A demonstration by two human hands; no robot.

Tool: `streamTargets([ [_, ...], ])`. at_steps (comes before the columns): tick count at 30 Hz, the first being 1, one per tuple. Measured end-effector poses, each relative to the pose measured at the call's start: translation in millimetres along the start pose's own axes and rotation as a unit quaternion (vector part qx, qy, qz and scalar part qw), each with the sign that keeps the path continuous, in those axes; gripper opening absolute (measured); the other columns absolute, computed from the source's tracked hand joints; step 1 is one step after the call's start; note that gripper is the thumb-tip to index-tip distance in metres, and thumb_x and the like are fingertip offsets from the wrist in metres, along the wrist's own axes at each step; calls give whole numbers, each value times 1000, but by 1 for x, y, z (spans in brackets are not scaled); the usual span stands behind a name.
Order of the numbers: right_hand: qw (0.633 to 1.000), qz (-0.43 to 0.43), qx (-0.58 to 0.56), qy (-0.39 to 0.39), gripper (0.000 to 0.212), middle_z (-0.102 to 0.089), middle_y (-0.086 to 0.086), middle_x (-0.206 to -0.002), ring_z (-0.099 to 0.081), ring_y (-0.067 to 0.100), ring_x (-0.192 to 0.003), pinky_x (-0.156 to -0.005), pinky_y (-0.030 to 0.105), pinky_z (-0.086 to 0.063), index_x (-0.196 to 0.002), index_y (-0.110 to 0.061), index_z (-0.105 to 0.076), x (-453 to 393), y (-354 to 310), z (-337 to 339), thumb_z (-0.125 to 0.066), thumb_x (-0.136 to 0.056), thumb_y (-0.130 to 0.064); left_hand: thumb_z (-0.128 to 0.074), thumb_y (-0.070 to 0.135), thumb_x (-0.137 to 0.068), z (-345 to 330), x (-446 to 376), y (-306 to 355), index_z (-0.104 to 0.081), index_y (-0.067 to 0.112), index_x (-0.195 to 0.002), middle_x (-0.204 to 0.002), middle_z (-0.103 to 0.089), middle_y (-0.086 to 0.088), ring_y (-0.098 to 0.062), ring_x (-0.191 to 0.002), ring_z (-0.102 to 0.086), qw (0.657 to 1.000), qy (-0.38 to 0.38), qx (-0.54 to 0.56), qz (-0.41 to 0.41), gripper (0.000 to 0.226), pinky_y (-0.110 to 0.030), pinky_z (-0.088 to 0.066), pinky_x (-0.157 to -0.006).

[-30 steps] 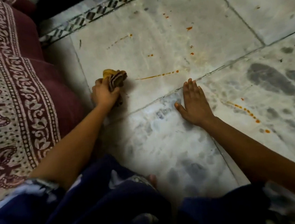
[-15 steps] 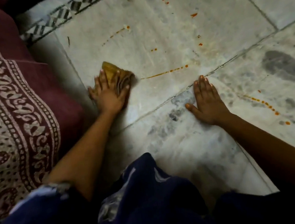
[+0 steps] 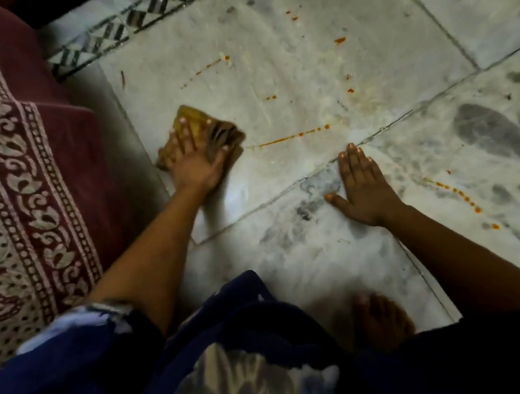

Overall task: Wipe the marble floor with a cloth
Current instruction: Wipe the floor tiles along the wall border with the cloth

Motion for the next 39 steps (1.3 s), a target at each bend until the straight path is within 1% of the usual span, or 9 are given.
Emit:
streamTargets([
  [6,998,21,-4,54,106,18,9,-149,15,19,-140,-110,27,17,-147,-2,0,-1,6,-6,11,-75,-78,-18,69,-81,-32,67,0,-9,40,-145,-158,-4,-3,-28,-145,-4,980,3,-66,-190,71,-50,1,-112],
  [13,997,30,-1,77,98,6,16,-153,6,25,-142,-112,30,11,-147,-1,-4,-2,7,-9,3,-82,-74,-26,68,-84,-2,-3,-7,-9,42,-147,-159,6,-4,-28,-145,5,997,9,-45,-66,71,-53,5,-112],
  [17,995,31,-6,94,96,8,14,-152,5,25,-142,-113,31,10,-146,-2,-3,-1,8,-8,1,-83,-73,-23,76,-79,-13,-4,49,-11,42,-146,-159,4,-6,-30,-145,6,988,-1,-69,-137,77,-54,7,-111],
  [21,994,22,-7,111,87,5,14,-151,0,26,-142,-113,29,12,-145,-2,-3,1,8,-11,-5,-88,-68,-17,75,-78,-30,45,34,-11,44,-144,-158,-7,-6,-32,-145,-6,968,22,-96,-232,73,-53,0,-112],
  [25,991,27,-8,131,86,7,14,-152,2,25,-142,-112,28,13,-145,-3,0,1,8,-12,-4,-88,-68,-11,77,-77,-15,27,5,-15,43,-145,-158,-9,-4,-31,-144,-9,983,27,-79,-166,76,-53,-3,-112],
  [29,990,31,-11,140,87,6,14,-152,1,25,-142,-113,30,11,-146,-2,-3,0,7,-14,-5,-89,-67,-26,70,-85,-2,-25,46,-13,44,-146,-159,0,-2,-30,-145,0,992,16,-51,-112,68,-54,3,-112],
  [33,985,32,-32,166,87,4,14,-155,3,23,-144,-114,28,10,-147,-3,-3,1,9,-10,-6,-89,-67,-23,68,-85,-23,-3,103,-12,42,-146,-159,1,-4,-30,-145,3,973,1,-97,-210,68,-53,4,-112],
  [36,976,-4,-48,214,83,0,16,-156,3,22,-144,-115,30,8,-147,-1,-4,-6,11,5,-19,-91,-60,-10,72,-83,-34,43,80,-17,40,-145,-158,-10,-5,-30,-144,-8,947,3,-112,-300,70,-47,3,-112],
  [39,972,-25,-23,232,77,-4,20,-156,-1,27,-145,-116,33,5,-147,0,-8,-18,17,16,-21,-93,-53,2,78,-78,-20,42,31,-11,35,-143,-157,-13,-7,-33,-143,-13,958,-14,-106,-267,79,-49,-1,-111],
])
Point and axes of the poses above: each hand's wrist, its own x-axis away from the middle knuckle, its own z-axis out of the back of the hand, y = z × x, the point moved 3 cm from there along -x, towards the middle knuckle
